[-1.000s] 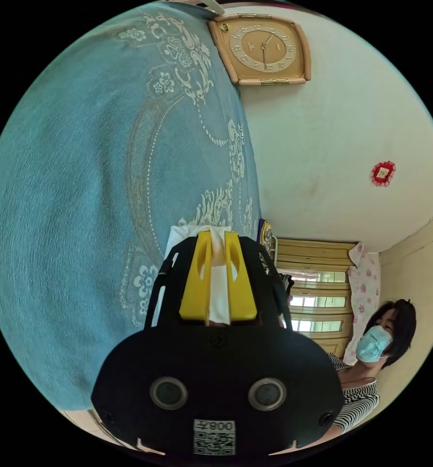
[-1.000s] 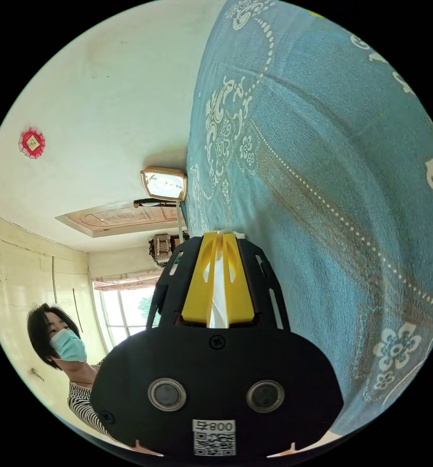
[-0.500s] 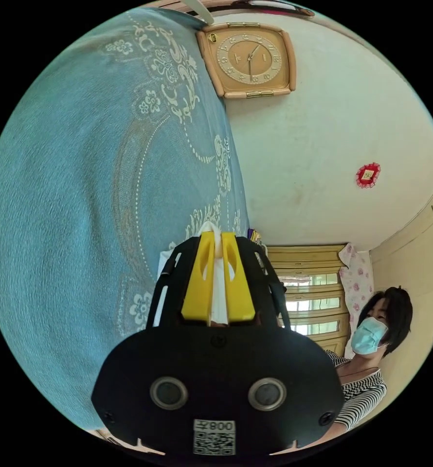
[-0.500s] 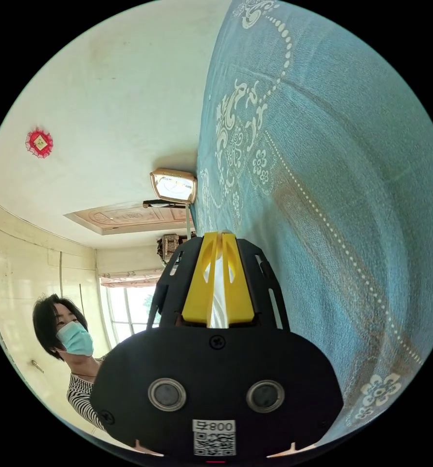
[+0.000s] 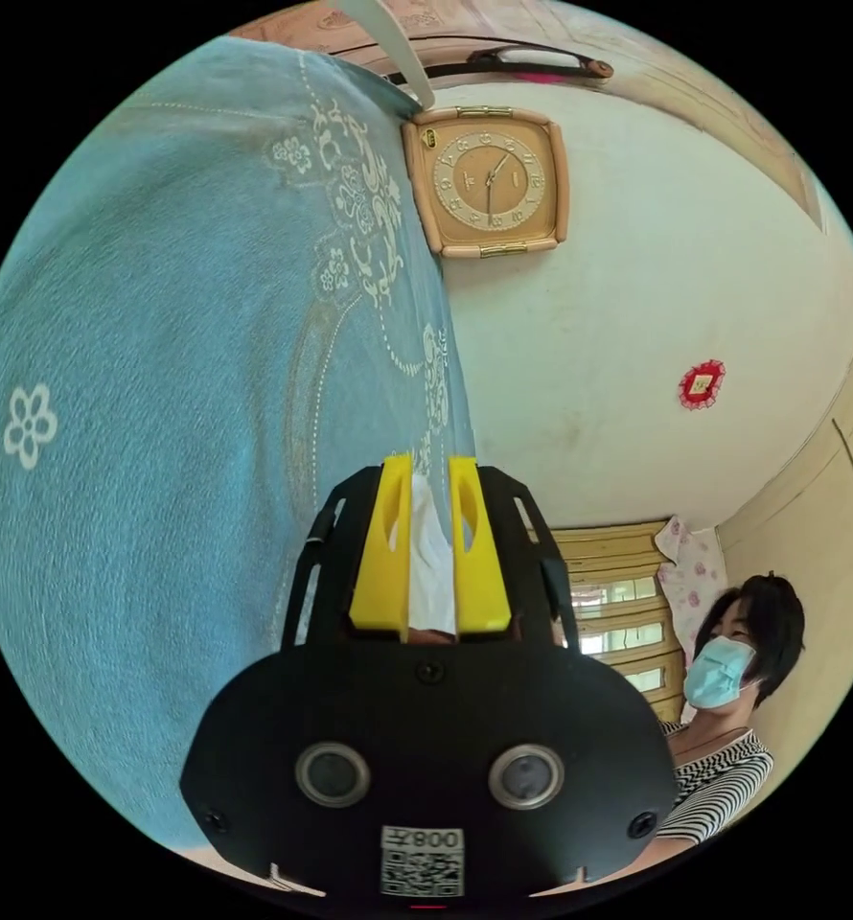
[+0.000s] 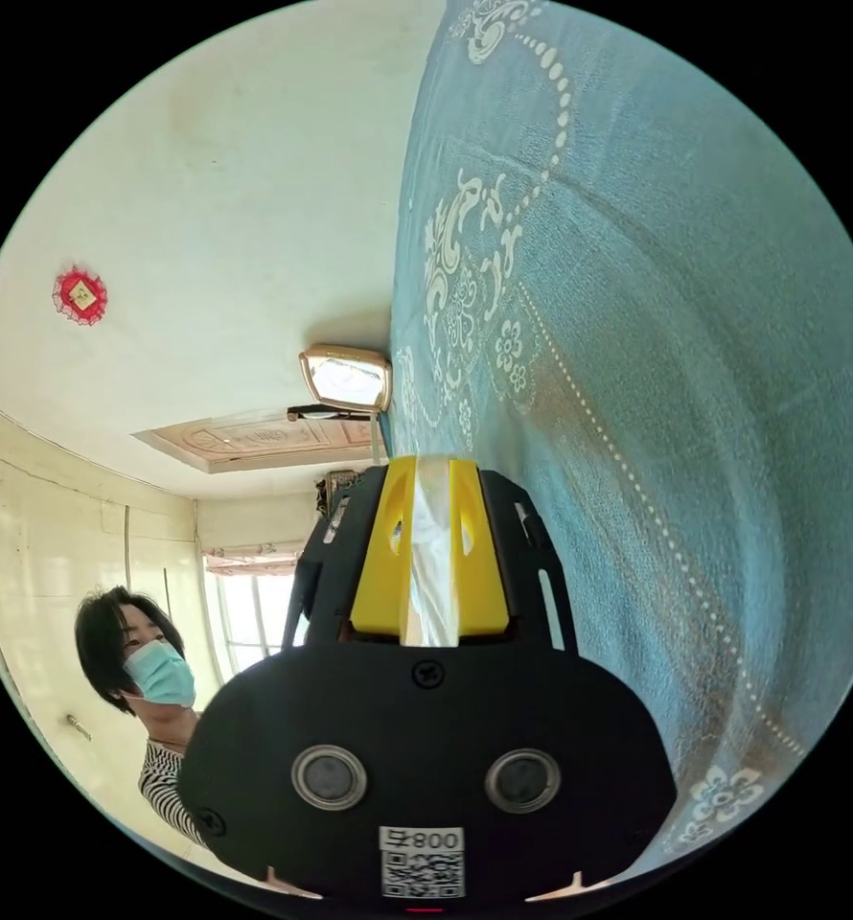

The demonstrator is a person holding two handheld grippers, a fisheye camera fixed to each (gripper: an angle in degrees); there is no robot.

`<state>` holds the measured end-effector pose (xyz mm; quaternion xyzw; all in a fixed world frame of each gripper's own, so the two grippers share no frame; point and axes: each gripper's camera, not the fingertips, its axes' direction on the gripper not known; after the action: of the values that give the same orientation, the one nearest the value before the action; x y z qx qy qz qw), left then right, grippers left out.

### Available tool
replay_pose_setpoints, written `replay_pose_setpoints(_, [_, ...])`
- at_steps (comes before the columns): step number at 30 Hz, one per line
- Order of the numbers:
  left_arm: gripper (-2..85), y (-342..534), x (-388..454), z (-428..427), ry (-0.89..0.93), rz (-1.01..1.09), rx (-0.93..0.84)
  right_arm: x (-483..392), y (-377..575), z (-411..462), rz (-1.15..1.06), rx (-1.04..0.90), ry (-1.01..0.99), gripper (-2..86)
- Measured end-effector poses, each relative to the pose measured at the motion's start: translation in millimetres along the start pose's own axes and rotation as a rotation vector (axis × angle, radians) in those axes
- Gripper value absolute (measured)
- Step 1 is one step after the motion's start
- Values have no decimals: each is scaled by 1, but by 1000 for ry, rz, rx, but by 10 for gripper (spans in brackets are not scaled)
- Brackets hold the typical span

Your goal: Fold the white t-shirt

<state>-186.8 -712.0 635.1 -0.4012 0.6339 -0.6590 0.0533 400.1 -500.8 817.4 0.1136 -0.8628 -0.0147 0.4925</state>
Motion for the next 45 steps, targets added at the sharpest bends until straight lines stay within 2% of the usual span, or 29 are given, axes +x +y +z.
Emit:
replay_pose_setpoints(3, [46,12,5,7,-20,61,5,0,13,-8,-28,82,-20,53])
replay_pose_setpoints(5, [32,29,14,35,-62,141,-106,-11,25,-4,-93,88,14,38])
replay_pose_setpoints(7, [24,43,22,68,-133,207,-240,-30,38,19,-193,15,117,25])
replay_pose_setpoints(11, [8,71,39,151,-304,398,-472,-65,70,130,-444,-311,456,6])
replay_pose_setpoints(15, [4,83,42,210,-421,497,-553,-70,93,223,-639,-443,703,2])
replay_pose_setpoints(19, [2,81,27,247,-558,525,-537,-47,92,272,-681,-476,866,1])
replay_pose_setpoints(27, [2,111,3,247,-503,505,-487,-20,110,282,-690,-388,834,1])
replay_pose_setpoints(29, [2,130,1,248,-487,529,-497,-13,126,287,-723,-416,817,0])
replay_pose_setpoints(33, [2,148,-9,260,-553,560,-523,16,145,318,-762,-477,936,0])
replay_pose_setpoints(37, [2,155,-16,263,-545,522,-477,29,140,322,-721,-451,899,0])
replay_pose_setpoints(41, [2,177,-9,263,-521,560,-467,25,163,317,-775,-370,880,0])
replay_pose_setpoints(45, [2,191,-17,273,-598,558,-484,45,175,347,-797,-433,901,1])
